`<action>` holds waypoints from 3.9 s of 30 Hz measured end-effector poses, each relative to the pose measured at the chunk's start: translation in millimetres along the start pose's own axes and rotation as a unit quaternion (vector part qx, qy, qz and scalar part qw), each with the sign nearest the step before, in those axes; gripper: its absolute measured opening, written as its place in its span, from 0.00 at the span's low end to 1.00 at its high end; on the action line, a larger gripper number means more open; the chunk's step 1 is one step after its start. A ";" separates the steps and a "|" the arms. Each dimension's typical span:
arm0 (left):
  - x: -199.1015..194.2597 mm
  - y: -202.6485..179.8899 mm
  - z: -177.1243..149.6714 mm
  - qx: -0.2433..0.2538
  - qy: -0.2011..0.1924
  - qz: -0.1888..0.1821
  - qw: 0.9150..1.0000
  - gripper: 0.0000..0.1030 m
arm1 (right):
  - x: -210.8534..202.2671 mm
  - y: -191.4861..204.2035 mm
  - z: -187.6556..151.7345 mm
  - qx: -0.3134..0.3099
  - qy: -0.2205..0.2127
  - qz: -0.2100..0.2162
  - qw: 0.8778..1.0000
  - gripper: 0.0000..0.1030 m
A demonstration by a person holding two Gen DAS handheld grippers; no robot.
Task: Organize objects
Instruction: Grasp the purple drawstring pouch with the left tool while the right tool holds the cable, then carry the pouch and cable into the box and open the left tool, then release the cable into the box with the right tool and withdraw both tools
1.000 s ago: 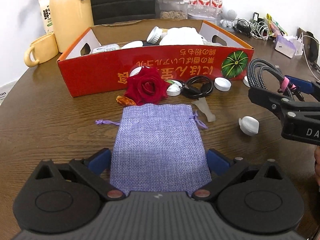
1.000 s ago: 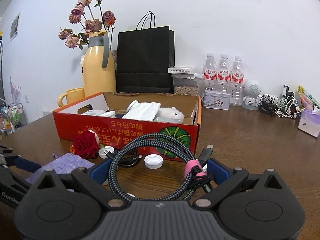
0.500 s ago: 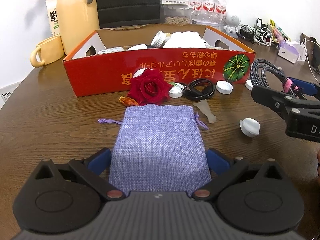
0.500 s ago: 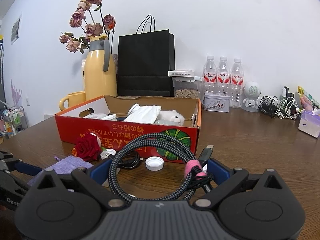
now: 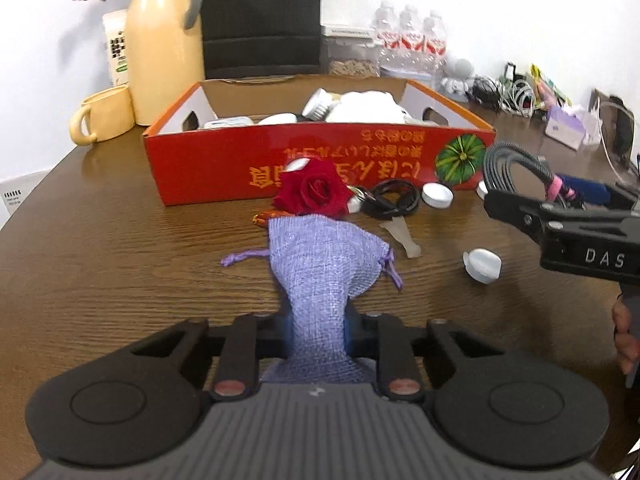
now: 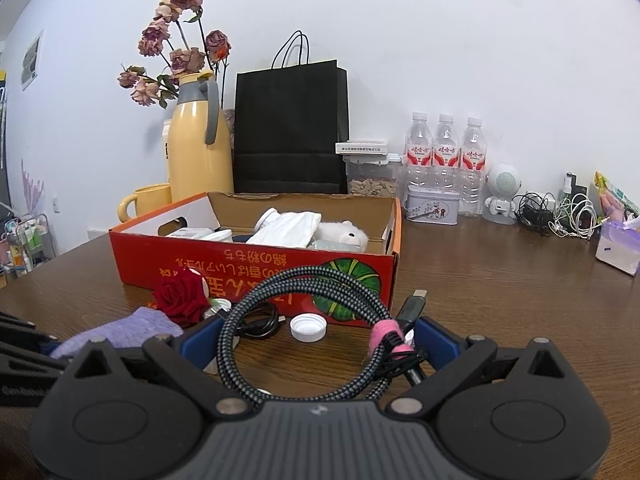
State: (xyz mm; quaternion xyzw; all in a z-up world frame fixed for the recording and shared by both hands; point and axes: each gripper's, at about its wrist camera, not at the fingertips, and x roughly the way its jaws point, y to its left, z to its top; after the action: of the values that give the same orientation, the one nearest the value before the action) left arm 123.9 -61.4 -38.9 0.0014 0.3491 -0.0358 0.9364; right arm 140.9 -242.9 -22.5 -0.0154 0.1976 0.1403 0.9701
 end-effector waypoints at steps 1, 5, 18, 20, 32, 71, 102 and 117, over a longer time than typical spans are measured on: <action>-1.6 1.9 0.3 -0.003 -0.002 0.001 1.000 0.21 | 0.0 -0.2 0.2 0.000 0.000 0.000 1.000 0.98; -11.8 8.3 1.1 -0.008 -0.017 0.001 1.000 0.20 | 0.1 -0.5 0.3 0.001 0.000 -0.001 1.000 0.98; -35.1 35.8 15.5 -0.029 -0.065 -0.012 0.997 0.20 | -4.6 12.4 4.7 -0.012 -0.008 -0.005 1.000 0.98; -36.6 37.3 22.1 -0.027 -0.075 -0.016 0.997 0.20 | -4.8 17.2 9.2 -0.015 -0.013 -0.001 1.000 0.98; -19.1 43.5 88.2 -0.017 -0.141 -0.033 0.989 0.20 | 30.4 53.3 59.8 -0.065 -0.029 0.003 0.997 0.98; 101.6 69.6 159.3 -0.065 -0.152 0.024 0.986 1.00 | 160.8 22.1 108.4 -0.033 0.028 -0.051 0.998 1.00; 23.3 72.9 119.2 -0.039 -0.169 -0.011 0.985 1.00 | 90.0 28.0 97.2 -0.041 -0.009 -0.041 0.998 1.00; -27.3 85.9 60.7 -0.033 -0.121 0.022 0.992 1.00 | 19.6 18.2 43.2 -0.027 0.039 -0.043 0.998 1.00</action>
State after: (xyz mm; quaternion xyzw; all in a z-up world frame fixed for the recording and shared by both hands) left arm 148.9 24.4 23.0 -0.0264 0.2339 -0.0030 0.9719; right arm 169.5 -216.6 10.2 -0.0551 0.2303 0.1028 0.9661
